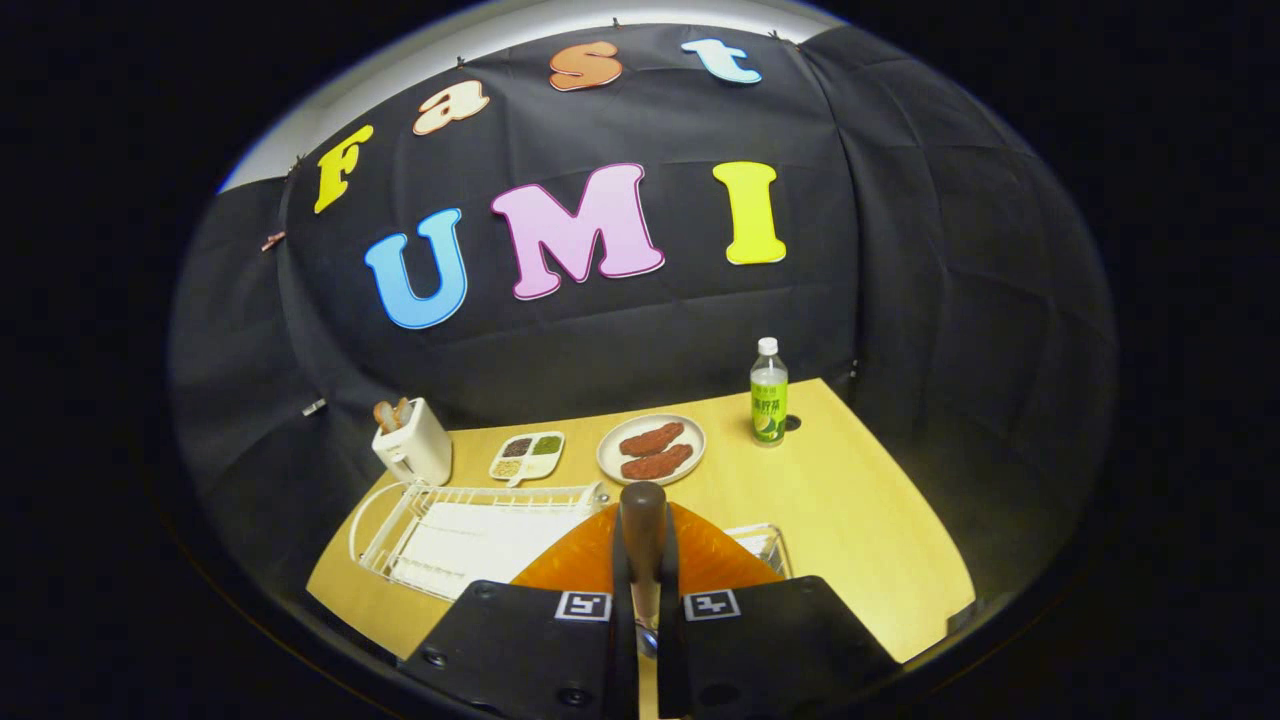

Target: Take the plate from the dish rack, then take the spoon from the basket and place it into the plate.

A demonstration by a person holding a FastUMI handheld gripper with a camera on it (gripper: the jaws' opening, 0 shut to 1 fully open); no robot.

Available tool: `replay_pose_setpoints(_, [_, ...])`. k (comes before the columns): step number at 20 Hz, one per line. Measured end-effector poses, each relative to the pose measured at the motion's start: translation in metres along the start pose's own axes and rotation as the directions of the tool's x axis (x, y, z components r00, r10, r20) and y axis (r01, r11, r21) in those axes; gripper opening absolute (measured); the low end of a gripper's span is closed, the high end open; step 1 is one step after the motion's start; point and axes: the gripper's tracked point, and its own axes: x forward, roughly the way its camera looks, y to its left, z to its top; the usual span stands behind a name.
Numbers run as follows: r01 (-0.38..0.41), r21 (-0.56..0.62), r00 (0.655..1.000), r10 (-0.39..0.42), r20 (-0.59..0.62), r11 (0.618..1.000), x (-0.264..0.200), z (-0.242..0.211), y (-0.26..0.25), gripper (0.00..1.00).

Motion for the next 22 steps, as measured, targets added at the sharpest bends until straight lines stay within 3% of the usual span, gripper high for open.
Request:
replay_pose_setpoints(5, [-0.048,0.119,0.995,0.058,-0.081,0.992,-0.013,-0.063,0.053,0.11])
replay_pose_setpoints(13, [-0.106,0.139,0.98,0.127,-0.151,0.985,-0.008,-0.144,0.119,0.12])
replay_pose_setpoints(22, [-0.081,0.239,0.959,0.141,-0.246,0.968,0.012,-0.2,0.135,0.14])
